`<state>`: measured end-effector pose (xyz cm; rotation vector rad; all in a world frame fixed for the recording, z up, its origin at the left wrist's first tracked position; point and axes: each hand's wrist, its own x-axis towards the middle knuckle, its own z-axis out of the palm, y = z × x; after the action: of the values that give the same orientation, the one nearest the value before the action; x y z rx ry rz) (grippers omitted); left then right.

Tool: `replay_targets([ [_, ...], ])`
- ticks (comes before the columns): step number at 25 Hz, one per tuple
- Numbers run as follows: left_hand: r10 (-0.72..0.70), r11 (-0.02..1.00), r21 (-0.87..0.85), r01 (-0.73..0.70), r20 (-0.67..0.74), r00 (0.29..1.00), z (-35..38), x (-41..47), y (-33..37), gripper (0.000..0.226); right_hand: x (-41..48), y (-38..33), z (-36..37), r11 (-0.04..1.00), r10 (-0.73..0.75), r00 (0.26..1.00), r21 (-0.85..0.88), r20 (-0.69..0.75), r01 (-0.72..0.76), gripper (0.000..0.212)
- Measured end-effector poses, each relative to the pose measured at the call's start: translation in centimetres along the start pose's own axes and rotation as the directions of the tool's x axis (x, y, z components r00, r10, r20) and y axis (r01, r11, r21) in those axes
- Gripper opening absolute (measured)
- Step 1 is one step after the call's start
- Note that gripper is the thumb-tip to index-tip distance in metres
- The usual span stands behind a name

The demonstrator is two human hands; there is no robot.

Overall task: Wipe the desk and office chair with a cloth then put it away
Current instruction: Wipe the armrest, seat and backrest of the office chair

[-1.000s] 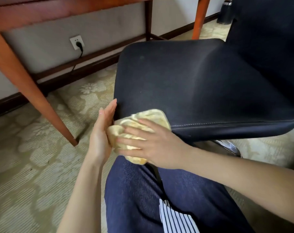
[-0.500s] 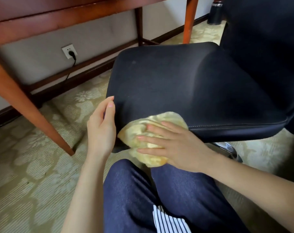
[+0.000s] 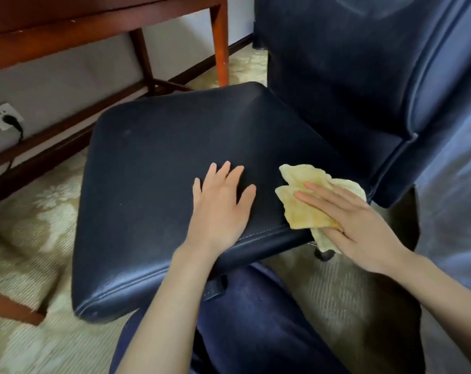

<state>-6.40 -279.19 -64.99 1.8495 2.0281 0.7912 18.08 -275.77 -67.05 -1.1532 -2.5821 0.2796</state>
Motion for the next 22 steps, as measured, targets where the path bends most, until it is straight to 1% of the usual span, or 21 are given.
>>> replay_targets([
  [2,0.021,0.990,0.141,-0.028,0.048,0.999,1.5,0.8,0.7,0.054,0.9,1.0,-0.8,0.993,0.101,0.995,0.068,-0.013,-0.100,0.049],
  [5,0.018,0.952,0.302,-0.044,0.089,0.996,2.6,1.4,0.6,0.061,3.5,2.6,-1.3,0.952,0.282,0.959,0.126,0.002,-0.280,0.046],
  [7,0.029,0.937,0.343,-0.065,0.109,0.994,2.7,1.4,0.3,0.063,5.9,3.8,-1.5,0.921,0.371,0.928,0.116,0.026,-0.372,0.045],
  [10,0.040,0.923,0.378,-0.078,0.108,0.993,2.8,1.4,0.4,0.064,10.4,5.2,-1.9,0.892,0.436,0.898,0.102,0.059,-0.440,0.043],
  [12,0.040,0.915,0.396,-0.076,0.097,0.994,3.0,1.4,0.9,0.063,13.3,5.4,-1.9,0.863,0.496,0.865,0.071,0.080,-0.501,0.043],
  [13,0.037,0.913,0.401,-0.071,0.094,0.995,3.2,1.5,1.1,0.063,14.5,5.1,-1.8,0.838,0.539,0.839,0.048,0.073,-0.543,0.043],
  [15,0.012,0.911,0.409,-0.055,0.107,0.994,3.4,1.6,1.6,0.061,16.5,3.9,-1.4,0.797,0.603,0.797,-0.004,0.010,-0.603,0.037],
  [16,-0.001,0.912,0.407,-0.048,0.119,0.993,3.6,1.7,1.8,0.061,17.4,3.1,-1.1,0.801,0.597,0.802,-0.036,-0.032,-0.598,0.031],
  [17,-0.010,0.915,0.401,-0.043,0.129,0.992,3.7,1.8,2.1,0.060,18.3,2.1,-0.8,0.830,0.551,0.832,-0.062,-0.066,-0.554,0.027],
  [18,-0.015,0.920,0.389,-0.040,0.136,0.991,3.7,2.0,2.3,0.060,19.0,1.0,-0.4,0.876,0.471,0.879,-0.081,-0.076,-0.476,0.025],
  [19,-0.019,0.929,0.369,-0.036,0.144,0.989,3.6,2.1,2.5,0.059,19.6,-0.1,0.2,0.925,0.365,0.930,-0.100,-0.045,-0.368,0.024],
  [20,-0.021,0.940,0.339,-0.034,0.158,0.987,3.4,2.2,2.5,0.058,19.8,-0.9,0.9,0.961,0.254,0.967,-0.113,0.023,-0.250,0.029],
  [21,-0.018,0.957,0.288,-0.035,0.177,0.984,3.1,2.4,2.4,0.057,19.7,-1.5,1.5,0.980,0.168,0.981,-0.120,0.097,-0.156,0.037],
  [22,-0.011,0.976,0.214,-0.033,0.201,0.980,2.6,2.5,2.2,0.055,19.3,-1.7,1.7,0.990,0.109,0.984,-0.104,0.143,-0.094,0.041],
])
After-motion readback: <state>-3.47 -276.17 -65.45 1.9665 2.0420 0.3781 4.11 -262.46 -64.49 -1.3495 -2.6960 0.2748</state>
